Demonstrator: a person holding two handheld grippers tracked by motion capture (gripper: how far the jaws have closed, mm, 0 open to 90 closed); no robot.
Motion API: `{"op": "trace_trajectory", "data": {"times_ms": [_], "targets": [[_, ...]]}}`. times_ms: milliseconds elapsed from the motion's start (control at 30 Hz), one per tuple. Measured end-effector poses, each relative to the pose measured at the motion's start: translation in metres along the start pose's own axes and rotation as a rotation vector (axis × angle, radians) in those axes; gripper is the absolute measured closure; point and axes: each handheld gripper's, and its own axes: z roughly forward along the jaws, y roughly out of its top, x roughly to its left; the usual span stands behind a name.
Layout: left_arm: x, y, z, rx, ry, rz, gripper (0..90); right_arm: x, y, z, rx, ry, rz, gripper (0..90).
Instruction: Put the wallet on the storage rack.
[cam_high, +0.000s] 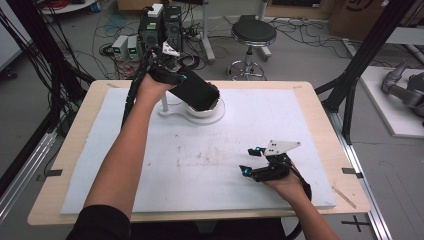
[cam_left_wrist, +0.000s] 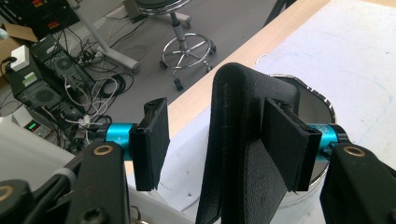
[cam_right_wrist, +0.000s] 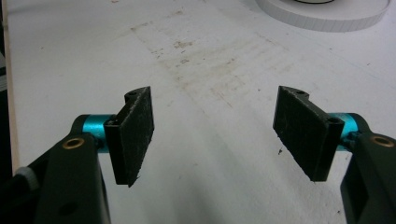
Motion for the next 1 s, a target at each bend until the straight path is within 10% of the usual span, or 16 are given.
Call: {"op": "trace_trajectory", "data": {"times_ms": [567, 1000], "targets": [[-0.009, 0.004, -0.020, -0.047, -0.016, 0.007, 37.9, 0.003, 0.001, -0.001, -0.014, -0.004, -0.004, 28.4], [-0.027, -0.014, -0.072, -0.139, -0.109, 0.002, 34.0, -0.005, 0.000, -0.011, -0.054, -0.036, 0.029, 26.4]]}}
